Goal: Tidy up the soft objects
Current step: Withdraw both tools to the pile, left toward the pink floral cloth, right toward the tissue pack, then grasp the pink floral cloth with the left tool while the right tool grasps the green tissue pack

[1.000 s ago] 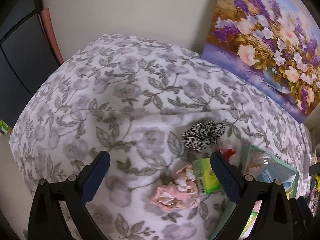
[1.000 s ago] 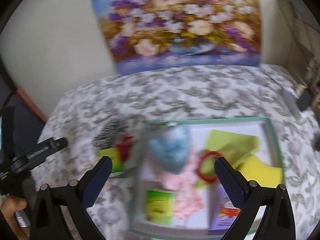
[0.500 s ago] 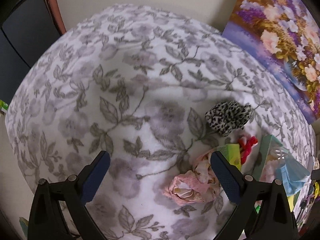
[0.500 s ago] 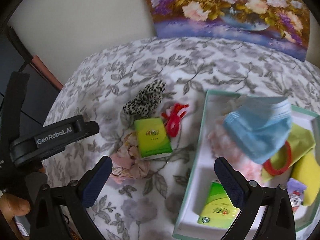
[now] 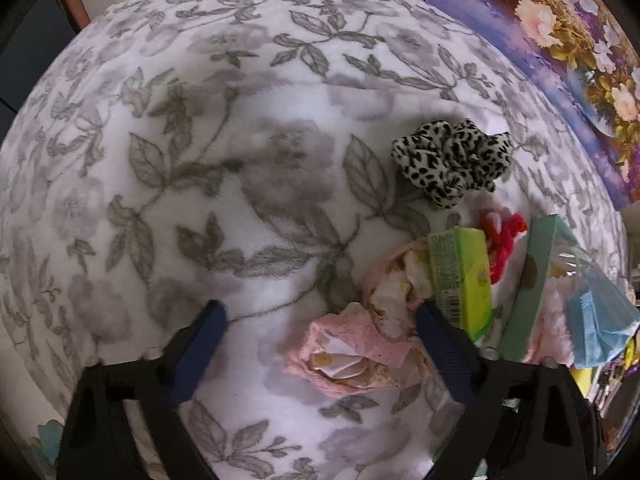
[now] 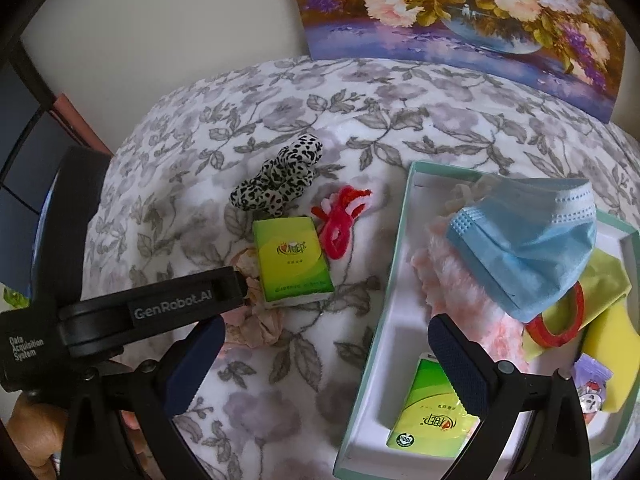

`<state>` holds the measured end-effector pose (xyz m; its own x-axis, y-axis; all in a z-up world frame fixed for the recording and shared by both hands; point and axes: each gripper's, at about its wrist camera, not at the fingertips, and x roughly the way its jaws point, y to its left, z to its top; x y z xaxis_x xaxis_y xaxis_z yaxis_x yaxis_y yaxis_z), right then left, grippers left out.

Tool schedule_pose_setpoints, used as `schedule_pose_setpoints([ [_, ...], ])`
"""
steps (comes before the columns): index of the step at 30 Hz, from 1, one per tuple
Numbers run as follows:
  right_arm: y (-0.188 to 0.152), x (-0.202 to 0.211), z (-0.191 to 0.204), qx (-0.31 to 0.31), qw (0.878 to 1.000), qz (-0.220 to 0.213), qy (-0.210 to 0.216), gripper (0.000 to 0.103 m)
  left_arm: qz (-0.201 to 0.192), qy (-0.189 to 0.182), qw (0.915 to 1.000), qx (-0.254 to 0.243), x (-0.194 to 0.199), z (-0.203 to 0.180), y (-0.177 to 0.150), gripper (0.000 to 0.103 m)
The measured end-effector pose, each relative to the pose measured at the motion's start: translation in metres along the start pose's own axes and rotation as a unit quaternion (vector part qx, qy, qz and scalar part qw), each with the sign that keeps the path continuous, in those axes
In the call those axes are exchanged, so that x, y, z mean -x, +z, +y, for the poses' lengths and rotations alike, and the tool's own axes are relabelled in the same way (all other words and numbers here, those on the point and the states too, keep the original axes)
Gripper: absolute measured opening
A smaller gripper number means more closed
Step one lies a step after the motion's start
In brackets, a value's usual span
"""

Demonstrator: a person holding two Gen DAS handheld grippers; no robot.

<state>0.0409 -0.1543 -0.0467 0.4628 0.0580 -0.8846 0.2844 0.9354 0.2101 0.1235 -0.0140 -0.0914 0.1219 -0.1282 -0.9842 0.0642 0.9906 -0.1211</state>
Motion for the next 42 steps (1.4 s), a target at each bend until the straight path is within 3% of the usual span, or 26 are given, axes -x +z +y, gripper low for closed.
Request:
schedule_pose_setpoints([
  [5,-0.002,-0.003,0.003,0.012,1.000,0.008,-0.007,0.103,0.017,-0.035,0.9992,-0.001,-0.007,-0.004,-0.005,0.057],
  [7,-0.002,-0.004,0.003,0.013,1.000,0.009,-0.008,0.103,0.018,-0.048,0.9987,-0.003,-0.007,-0.006,-0.006,0.041],
  [10,-0.002,-0.004,0.003,0.013,1.000,0.009,-0.008,0.103,0.023,-0.075,0.9969,0.005,-0.009,-0.007,-0.008,0.024],
  [13,-0.002,-0.004,0.001,0.009,1.000,0.009,-0.009,0.103,0.023,-0.084,0.9962,0.006,-0.008,-0.010,-0.009,0.016],
  [19,-0.001,-0.004,0.000,0.004,1.000,0.006,-0.006,0.101,0.010,-0.086,0.9962,0.012,-0.005,-0.006,-0.006,0.012],
  [22,0.000,-0.004,0.001,0.002,1.000,0.004,-0.001,0.092,0.003,-0.079,0.9966,0.022,-0.004,0.003,0.000,0.012],
  [28,0.004,-0.004,0.008,0.008,1.000,-0.008,0.015,0.085,-0.017,-0.063,0.9971,0.039,0.003,0.019,0.008,0.012],
  [42,0.011,-0.040,0.021,0.017,1.000,0.021,0.015,0.081,-0.047,-0.025,0.9945,0.090,0.011,0.061,0.025,0.012],
])
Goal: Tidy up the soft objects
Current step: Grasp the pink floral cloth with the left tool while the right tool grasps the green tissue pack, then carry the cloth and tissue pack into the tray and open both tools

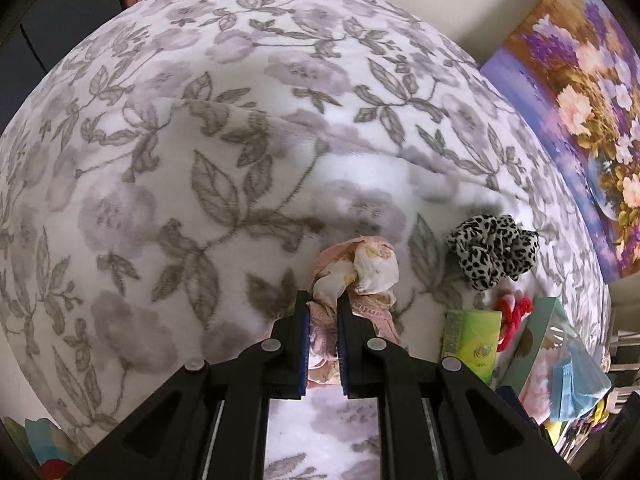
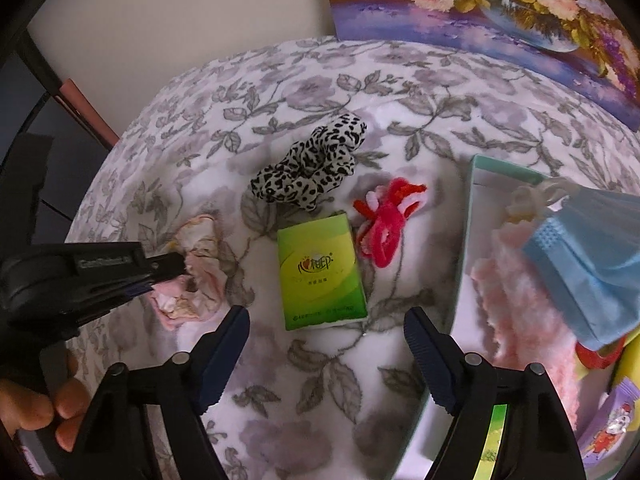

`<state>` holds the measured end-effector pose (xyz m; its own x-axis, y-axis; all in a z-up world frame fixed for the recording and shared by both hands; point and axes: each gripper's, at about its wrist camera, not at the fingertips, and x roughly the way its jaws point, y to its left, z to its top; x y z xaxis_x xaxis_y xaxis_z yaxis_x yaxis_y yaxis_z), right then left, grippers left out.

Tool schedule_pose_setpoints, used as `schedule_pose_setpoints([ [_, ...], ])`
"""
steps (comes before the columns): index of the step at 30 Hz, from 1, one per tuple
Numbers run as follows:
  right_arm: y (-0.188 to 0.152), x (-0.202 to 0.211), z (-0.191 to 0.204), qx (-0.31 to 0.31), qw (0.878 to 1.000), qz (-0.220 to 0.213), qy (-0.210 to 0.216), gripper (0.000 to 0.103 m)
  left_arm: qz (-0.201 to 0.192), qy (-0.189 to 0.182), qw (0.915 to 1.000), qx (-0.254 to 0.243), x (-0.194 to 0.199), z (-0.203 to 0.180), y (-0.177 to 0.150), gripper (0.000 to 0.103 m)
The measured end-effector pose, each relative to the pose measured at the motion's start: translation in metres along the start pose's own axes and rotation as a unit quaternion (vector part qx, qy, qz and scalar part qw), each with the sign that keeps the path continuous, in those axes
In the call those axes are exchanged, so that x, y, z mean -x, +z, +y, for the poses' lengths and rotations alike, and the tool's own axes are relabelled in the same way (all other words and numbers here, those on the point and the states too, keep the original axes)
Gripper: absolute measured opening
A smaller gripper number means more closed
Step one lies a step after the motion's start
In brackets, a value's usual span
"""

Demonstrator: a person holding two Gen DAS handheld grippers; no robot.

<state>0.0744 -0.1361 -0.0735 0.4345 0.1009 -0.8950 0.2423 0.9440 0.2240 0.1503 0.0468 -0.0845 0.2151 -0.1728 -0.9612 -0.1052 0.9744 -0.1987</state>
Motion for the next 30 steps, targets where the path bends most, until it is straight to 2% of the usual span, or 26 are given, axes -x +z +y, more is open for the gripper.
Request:
schedule_pose_setpoints([
  [10,0.008,-0.025,0.008,0.006,1.000,0.012,-0.023,0.073,0.005,-0.003,1.0000,0.002,-0.001,0.000,-0.001,0.012],
  [14,0.007,-0.032,0.019,0.031,0.998,0.010,-0.057,0.071,0.005,0.000,1.0000,0.001,-0.004,-0.001,0.001,0.012],
  [18,0.007,-0.035,0.027,0.050,0.995,0.007,-0.085,0.062,0.009,0.005,0.9999,-0.004,-0.008,-0.003,0.001,0.012],
  [20,0.006,-0.035,0.027,0.052,0.995,0.005,-0.087,0.060,0.010,0.008,0.9999,-0.005,-0.010,-0.004,0.001,0.012],
  [22,0.005,-0.034,0.026,0.051,0.995,0.002,-0.090,0.053,0.010,0.011,0.9999,-0.007,-0.011,-0.006,0.001,0.012],
  [30,0.004,-0.018,0.021,0.028,0.998,-0.004,-0.055,0.051,-0.006,0.006,0.9998,-0.017,0.000,-0.010,0.003,0.012],
])
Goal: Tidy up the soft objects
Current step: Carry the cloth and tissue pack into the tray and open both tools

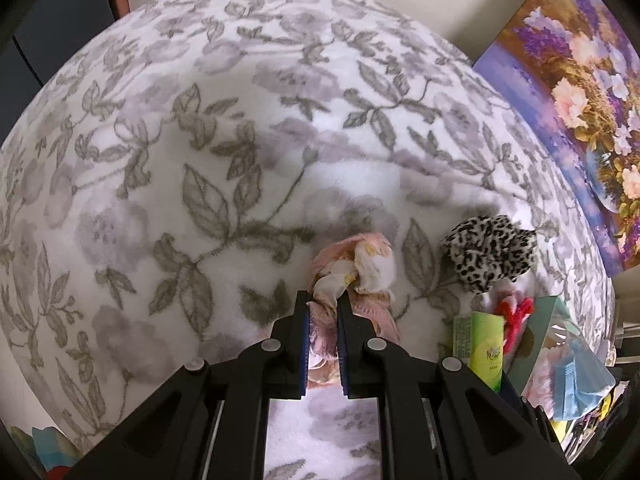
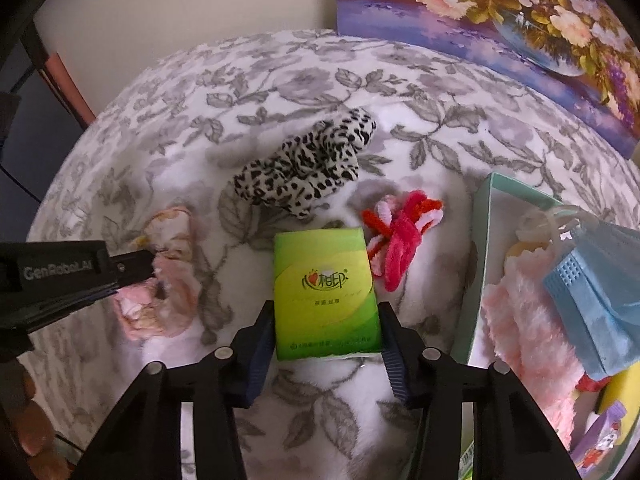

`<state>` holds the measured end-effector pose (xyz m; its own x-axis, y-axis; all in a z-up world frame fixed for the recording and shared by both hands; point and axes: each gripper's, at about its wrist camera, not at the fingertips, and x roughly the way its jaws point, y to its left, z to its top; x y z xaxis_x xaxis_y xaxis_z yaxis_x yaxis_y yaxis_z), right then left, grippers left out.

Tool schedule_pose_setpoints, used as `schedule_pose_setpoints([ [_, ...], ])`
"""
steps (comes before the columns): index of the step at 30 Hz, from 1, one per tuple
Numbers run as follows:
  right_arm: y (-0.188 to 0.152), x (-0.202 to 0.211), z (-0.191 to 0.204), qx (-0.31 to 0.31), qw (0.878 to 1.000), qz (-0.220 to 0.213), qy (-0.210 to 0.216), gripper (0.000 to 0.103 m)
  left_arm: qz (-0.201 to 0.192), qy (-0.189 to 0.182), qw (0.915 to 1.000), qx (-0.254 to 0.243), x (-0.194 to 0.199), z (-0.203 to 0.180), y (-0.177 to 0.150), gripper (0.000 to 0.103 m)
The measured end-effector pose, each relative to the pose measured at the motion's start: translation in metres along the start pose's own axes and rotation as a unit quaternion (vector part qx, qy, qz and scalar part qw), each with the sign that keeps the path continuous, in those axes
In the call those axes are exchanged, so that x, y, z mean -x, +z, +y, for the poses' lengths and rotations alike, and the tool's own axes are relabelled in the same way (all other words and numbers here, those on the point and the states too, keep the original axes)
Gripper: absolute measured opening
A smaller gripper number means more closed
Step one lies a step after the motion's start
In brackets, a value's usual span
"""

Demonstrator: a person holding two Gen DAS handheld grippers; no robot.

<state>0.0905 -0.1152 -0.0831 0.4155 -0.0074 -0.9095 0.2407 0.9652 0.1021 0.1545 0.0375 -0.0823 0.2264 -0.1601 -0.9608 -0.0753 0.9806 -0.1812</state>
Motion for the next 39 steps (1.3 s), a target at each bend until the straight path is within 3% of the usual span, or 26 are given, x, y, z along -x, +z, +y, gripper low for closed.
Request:
schedule_pose_setpoints([
  [13,0.003,0.056,-0.014,-0.026,0.998,-0.053,0.032,0.050,-0.081,-0.018,0.9962,-0.026,0.057,-0.014,0.005,0.012],
  [20,-0.005,0.082,-0.029,-0.045,0.996,-0.067,0.035,0.050,-0.117,-0.026,0.9913,-0.055,0.085,-0.032,-0.008,0.012],
  [29,-0.028,0.115,-0.058,-0.070,0.994,-0.074,0.027,0.050,-0.133,-0.042,0.9841,-0.110,0.103,-0.068,-0.039,0.012],
  [39,-0.052,0.158,-0.119,-0.135,0.986,-0.095,-0.001,0.051,-0.131,-0.070,0.9691,-0.197,0.118,-0.122,-0.083,0.012],
])
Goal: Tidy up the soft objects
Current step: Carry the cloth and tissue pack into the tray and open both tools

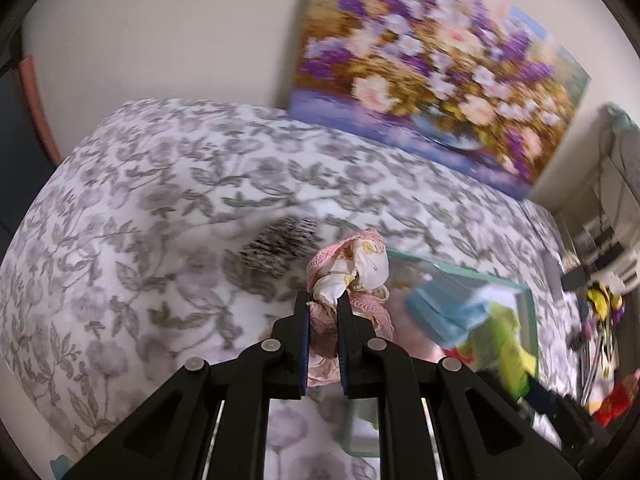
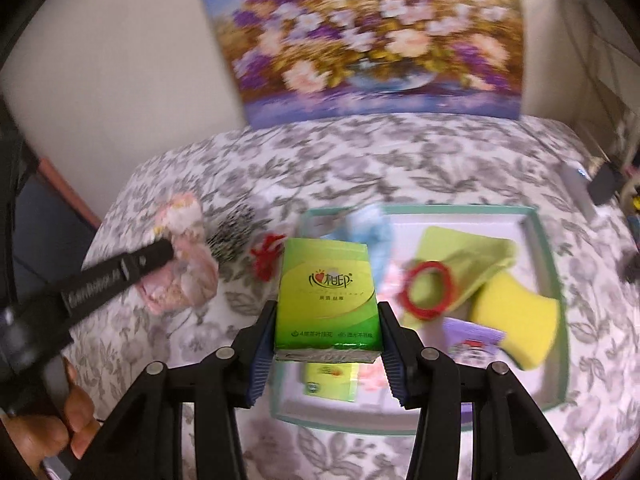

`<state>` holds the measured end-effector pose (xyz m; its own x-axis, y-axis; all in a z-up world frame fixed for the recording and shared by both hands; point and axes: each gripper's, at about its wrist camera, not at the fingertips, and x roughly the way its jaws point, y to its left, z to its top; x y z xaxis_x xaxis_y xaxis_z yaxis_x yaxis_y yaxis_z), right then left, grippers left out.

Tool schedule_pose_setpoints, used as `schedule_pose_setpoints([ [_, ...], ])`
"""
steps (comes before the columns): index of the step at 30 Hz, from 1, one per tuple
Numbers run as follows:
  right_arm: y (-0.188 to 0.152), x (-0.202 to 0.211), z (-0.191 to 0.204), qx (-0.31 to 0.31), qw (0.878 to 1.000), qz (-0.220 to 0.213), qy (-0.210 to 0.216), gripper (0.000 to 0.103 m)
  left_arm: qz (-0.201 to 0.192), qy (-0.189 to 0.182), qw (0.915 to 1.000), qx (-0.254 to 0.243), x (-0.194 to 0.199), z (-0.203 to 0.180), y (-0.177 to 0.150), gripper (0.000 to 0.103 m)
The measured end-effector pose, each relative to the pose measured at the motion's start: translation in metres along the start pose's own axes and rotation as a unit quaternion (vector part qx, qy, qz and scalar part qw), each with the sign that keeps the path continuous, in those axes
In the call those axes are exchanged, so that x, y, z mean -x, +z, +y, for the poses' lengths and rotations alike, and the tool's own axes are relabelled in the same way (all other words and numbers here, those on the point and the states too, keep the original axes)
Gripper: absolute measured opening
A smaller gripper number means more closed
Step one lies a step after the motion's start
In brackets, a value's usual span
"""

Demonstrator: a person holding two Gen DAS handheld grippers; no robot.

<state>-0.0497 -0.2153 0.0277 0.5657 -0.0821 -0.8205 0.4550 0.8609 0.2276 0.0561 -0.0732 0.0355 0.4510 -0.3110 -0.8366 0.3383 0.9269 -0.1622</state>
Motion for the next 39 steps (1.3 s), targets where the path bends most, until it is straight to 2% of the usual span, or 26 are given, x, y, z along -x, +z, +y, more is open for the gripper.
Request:
schedule_pose_setpoints([
  [9,0.006,0.018,-0.070,-0.085,0.996,-0.013,-0.025,0.051,0.025,-0.034,0.9974,-0.058,-0.003,-0.052,-0.017,0.012],
  [13,0.004,0.010,-0.092,-0.105,0.993,0.002,-0.045,0.051,0.044,-0.047,0.9941,-0.087,-0.011,-0.077,-0.027,0.012],
  [20,-0.004,-0.020,-0.112,-0.127,0.990,0.044,-0.046,0.051,0.088,-0.060,0.9844,-0.140,-0.040,-0.114,-0.046,0.012],
  [25,-0.004,-0.028,-0.118,-0.132,0.989,0.046,-0.043,0.051,0.116,-0.055,0.9810,-0.145,-0.066,-0.121,-0.054,0.013],
  [35,0.000,-0.041,-0.118,-0.122,0.990,0.054,-0.050,0.051,0.123,-0.053,0.9803,-0.146,-0.086,-0.125,-0.054,0.013],
  [38,0.000,-0.041,-0.116,-0.120,0.990,0.054,-0.051,0.052,0.130,-0.058,0.9798,-0.141,-0.086,-0.124,-0.054,0.021],
  [39,0.001,-0.039,-0.116,-0.118,0.990,0.053,-0.051,0.052,0.130,-0.059,0.9799,-0.139,-0.085,-0.123,-0.053,0.029],
])
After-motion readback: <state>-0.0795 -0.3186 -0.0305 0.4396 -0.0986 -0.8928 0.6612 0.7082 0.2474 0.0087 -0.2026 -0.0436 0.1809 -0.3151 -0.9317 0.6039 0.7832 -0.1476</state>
